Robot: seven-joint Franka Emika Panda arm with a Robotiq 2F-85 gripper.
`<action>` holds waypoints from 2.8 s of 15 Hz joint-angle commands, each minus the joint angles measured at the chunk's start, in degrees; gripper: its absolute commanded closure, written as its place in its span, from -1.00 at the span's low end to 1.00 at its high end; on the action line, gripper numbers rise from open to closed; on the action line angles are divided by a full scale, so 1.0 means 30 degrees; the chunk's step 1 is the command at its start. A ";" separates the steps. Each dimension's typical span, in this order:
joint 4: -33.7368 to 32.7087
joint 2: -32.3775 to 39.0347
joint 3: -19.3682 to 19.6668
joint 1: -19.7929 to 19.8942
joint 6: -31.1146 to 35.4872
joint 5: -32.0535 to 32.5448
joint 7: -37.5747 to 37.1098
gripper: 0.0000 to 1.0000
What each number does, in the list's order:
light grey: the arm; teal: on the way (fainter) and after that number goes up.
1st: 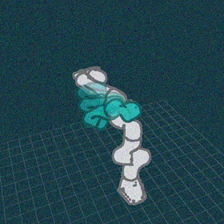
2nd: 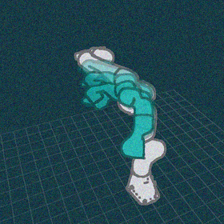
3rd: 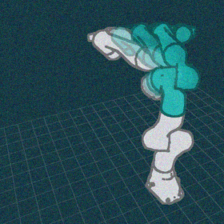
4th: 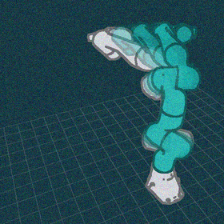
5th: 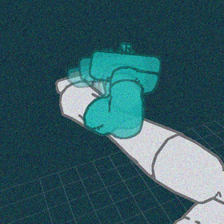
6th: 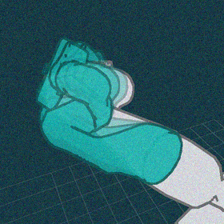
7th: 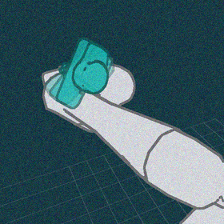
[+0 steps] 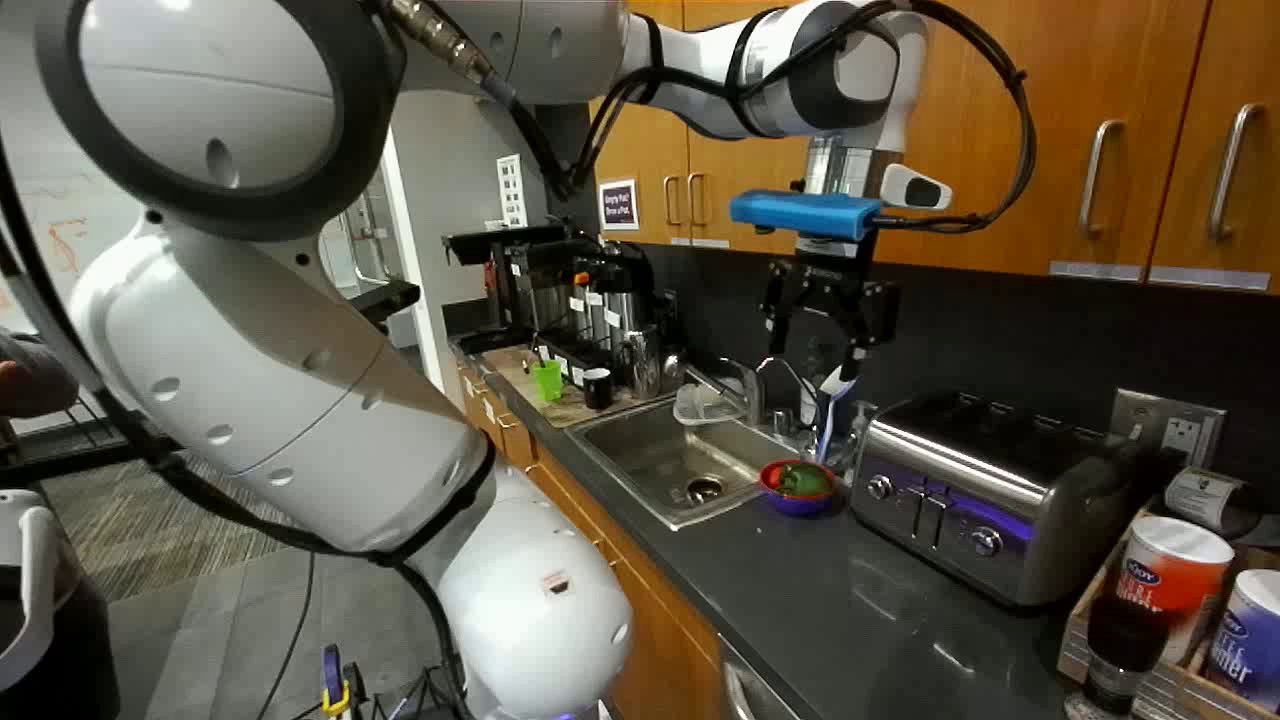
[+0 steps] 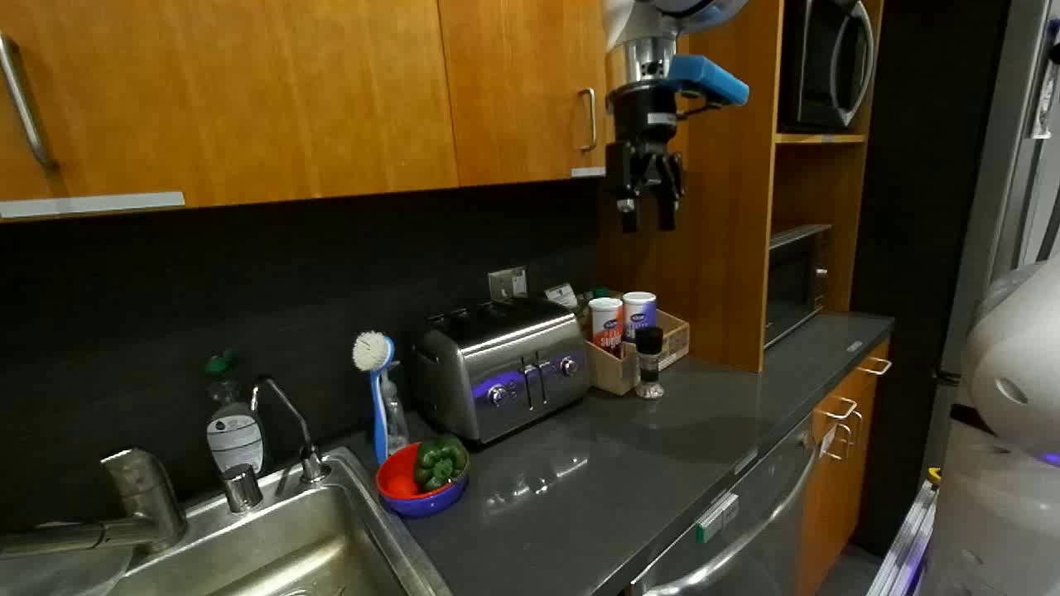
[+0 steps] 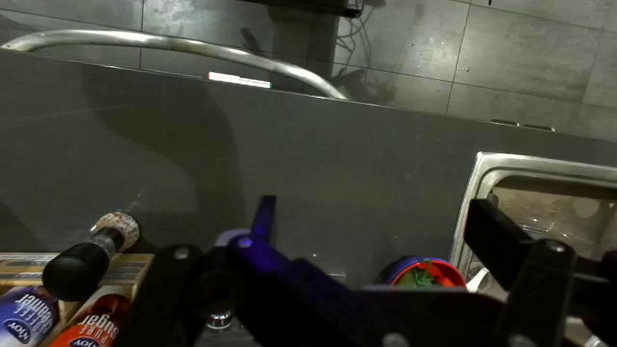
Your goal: Put the bell pepper on the counter
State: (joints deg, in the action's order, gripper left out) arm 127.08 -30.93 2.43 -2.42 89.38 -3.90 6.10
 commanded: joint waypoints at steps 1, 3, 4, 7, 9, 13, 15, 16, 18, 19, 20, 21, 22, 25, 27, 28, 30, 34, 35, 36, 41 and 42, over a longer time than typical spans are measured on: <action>-0.0036 0.0016 -0.0126 0.0165 -0.0021 -0.0057 0.0060 -1.00; -0.0037 0.0017 -0.0126 0.0165 -0.0017 -0.0057 0.0059 -1.00; -0.0037 0.0017 -0.0126 0.0165 -0.0017 -0.0057 0.0059 -1.00; -0.0037 0.0017 -0.0126 0.0165 -0.0016 -0.0057 0.0060 -1.00; -0.0037 0.0017 -0.0126 0.0165 -0.0016 -0.0057 0.0059 -1.00; -0.0037 0.0017 -0.0126 0.0165 -0.0015 -0.0057 0.0059 -1.00; -0.0037 0.0017 -0.0126 0.0165 -0.0015 -0.0057 0.0059 -1.00; -0.0037 0.0017 -0.0126 0.0165 -0.0015 -0.0057 0.0059 -1.00; -0.0037 0.0017 -0.0126 0.0165 -0.0015 -0.0057 0.0059 -1.00; -0.0037 0.0017 -0.0126 0.0165 -0.0015 -0.0057 0.0059 -1.00; -0.0037 0.0017 -0.0126 0.0165 -0.0015 -0.0057 0.0059 -1.00; -0.0037 0.0017 -0.0126 0.0165 -0.0015 -0.0057 0.0060 -1.00; -0.0037 0.0017 -0.0126 0.0165 -0.0015 -0.0057 0.0060 -1.00; -0.0037 0.0017 -0.0126 0.0165 -0.0015 -0.0057 0.0059 -1.00; -0.0037 0.0017 -0.0126 0.0165 -0.0015 -0.0057 0.0059 -1.00; -0.0037 0.0017 -0.0126 0.0165 -0.0015 -0.0057 0.0060 -1.00; -0.0238 0.0101 -0.0625 -0.0024 0.0376 -0.0324 -0.0611 -1.00; 0.0158 0.0762 -0.1765 -0.0281 0.1455 -0.1084 -0.2262 -1.00; 0.0344 0.0931 -0.2062 -0.0285 0.1785 -0.1183 -0.2724 -1.00; 0.0606 0.1161 -0.2303 -0.0299 0.2154 -0.1250 -0.3110 -1.00; 0.2379 0.2601 -0.2641 0.0191 0.4602 -0.0893 -0.5351 -1.00; 0.2747 0.2924 -0.2498 0.0365 0.5010 -0.0769 -0.5629 -1.00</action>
State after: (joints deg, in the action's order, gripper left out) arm 133.17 -24.72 -5.41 -2.69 101.16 -6.73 -7.76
